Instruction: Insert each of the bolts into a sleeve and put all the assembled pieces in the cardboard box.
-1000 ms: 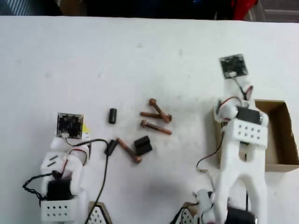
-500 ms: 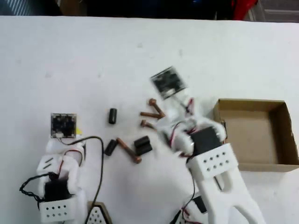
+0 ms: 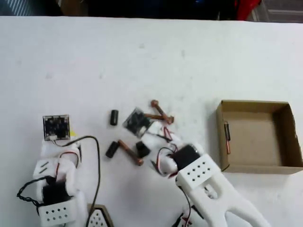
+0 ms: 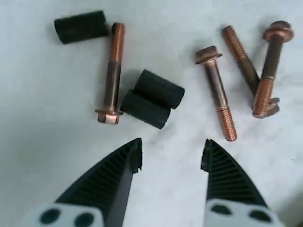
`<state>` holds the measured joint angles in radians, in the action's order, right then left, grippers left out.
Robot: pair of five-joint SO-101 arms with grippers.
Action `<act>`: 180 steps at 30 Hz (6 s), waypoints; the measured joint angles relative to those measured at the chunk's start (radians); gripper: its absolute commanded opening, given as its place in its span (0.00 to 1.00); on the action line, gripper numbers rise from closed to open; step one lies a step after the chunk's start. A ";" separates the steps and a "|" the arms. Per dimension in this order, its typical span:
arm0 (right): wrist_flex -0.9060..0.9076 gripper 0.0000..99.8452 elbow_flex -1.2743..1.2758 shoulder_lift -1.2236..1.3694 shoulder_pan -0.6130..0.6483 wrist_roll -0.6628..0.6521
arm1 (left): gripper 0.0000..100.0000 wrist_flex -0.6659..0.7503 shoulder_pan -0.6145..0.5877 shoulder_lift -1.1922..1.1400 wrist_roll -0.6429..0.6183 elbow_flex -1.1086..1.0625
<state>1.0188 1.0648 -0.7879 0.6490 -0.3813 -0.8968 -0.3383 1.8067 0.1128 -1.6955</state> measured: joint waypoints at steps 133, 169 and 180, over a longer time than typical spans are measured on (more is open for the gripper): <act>-0.258 0.03 -0.127 0.334 -0.276 -0.269 | 0.02 0.000 -0.123 0.000 0.000 0.000; -0.040 0.13 -0.919 1.180 -0.482 -0.009 | 0.02 -0.023 -0.123 0.000 0.000 0.000; 0.127 0.10 -1.037 1.201 -0.486 -0.069 | 0.02 -0.023 -0.123 0.000 0.000 0.000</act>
<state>1.1462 0.0276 0.4135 0.1626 -0.4503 -0.9198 -0.4611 1.8067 0.1128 -1.6955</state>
